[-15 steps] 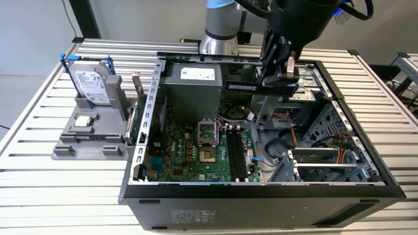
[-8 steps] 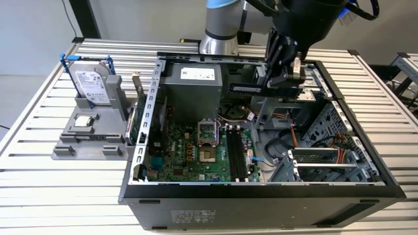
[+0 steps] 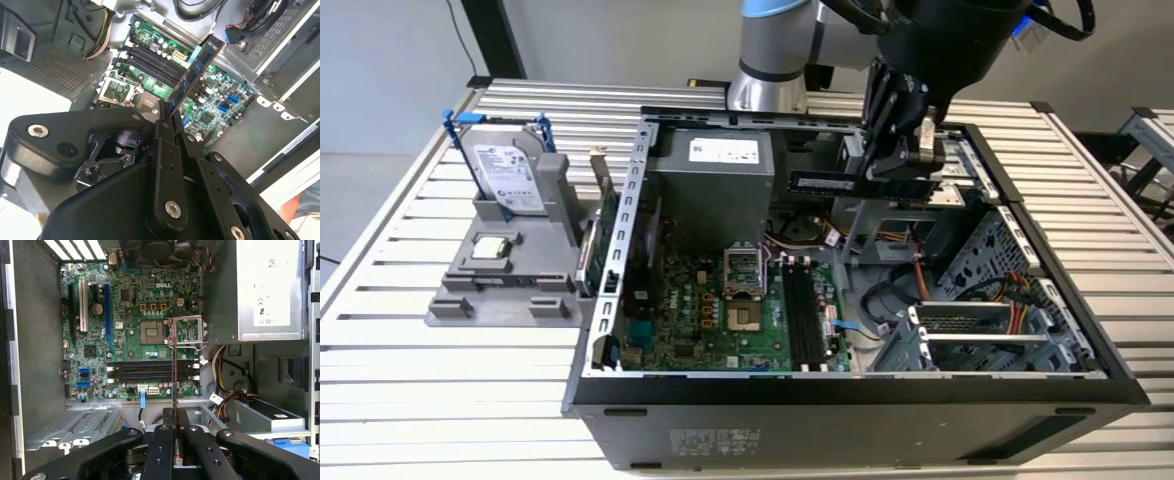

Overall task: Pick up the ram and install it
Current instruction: 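Pick up the ram and move it above insertion slot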

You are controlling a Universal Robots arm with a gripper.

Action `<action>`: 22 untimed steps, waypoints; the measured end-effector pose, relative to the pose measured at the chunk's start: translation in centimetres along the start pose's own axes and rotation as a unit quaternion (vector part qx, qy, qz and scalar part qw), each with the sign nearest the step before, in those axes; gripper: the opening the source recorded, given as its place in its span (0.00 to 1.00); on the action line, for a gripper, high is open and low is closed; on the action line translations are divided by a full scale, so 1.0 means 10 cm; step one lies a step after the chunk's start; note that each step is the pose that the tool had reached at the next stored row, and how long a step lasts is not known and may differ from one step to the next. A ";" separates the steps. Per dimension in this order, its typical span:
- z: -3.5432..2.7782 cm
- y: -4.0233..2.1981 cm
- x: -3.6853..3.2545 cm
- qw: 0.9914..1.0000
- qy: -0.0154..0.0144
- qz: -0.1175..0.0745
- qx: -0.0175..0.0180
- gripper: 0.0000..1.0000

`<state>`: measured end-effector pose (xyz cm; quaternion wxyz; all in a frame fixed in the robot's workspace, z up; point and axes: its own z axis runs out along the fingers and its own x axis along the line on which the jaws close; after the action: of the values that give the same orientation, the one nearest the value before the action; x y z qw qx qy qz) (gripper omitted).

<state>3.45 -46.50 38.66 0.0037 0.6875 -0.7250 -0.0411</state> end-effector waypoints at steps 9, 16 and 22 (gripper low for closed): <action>0.000 0.000 0.000 1.000 0.000 0.000 0.000 0.00; -0.001 0.000 -0.001 1.000 -0.001 0.015 0.001 0.00; 0.000 0.000 0.000 0.998 -0.004 0.064 0.003 0.00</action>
<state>3.45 -46.50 38.66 0.0010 0.6397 -0.7676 -0.0412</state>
